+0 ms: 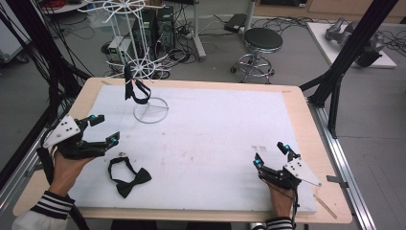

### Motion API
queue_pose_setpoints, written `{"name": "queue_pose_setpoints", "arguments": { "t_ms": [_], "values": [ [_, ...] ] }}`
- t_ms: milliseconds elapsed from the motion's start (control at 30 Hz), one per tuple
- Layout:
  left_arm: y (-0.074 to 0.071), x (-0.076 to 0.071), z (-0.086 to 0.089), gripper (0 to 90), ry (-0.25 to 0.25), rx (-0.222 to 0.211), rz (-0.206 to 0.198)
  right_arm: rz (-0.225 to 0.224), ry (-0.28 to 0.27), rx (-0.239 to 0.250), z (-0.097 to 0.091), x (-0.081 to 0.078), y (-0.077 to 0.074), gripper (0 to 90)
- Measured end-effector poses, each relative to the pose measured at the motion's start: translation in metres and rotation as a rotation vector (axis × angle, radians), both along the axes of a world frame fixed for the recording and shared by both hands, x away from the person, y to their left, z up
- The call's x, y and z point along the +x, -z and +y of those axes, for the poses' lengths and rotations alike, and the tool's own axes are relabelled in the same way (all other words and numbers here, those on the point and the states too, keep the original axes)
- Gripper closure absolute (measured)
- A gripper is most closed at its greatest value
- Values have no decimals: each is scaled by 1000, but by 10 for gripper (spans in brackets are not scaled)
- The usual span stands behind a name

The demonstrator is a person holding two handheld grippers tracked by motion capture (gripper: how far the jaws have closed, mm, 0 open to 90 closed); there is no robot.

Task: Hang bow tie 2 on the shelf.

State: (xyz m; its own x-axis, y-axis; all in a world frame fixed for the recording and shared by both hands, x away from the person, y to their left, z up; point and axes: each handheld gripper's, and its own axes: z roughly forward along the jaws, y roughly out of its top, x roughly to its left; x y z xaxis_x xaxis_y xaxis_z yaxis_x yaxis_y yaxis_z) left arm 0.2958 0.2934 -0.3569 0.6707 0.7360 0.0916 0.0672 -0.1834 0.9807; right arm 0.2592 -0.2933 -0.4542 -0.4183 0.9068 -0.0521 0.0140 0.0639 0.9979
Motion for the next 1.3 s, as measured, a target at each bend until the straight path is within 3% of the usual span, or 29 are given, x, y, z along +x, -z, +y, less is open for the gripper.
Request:
{"name": "queue_pose_setpoints", "arguments": {
  "t_ms": [533,700,1067,1300],
  "values": [
    [-5,-4,2,190,-5,19,10,1,-4,-1,1,-1,0,108],
    [-9,-6,6,190,0,49,66,2,-3,-1,0,0,0,107],
    [-19,-16,3,190,39,113,130,3,-2,-5,1,0,0,108],
    [-17,-24,-7,190,75,200,206,3,-3,-4,1,0,0,108]
  ]
}}
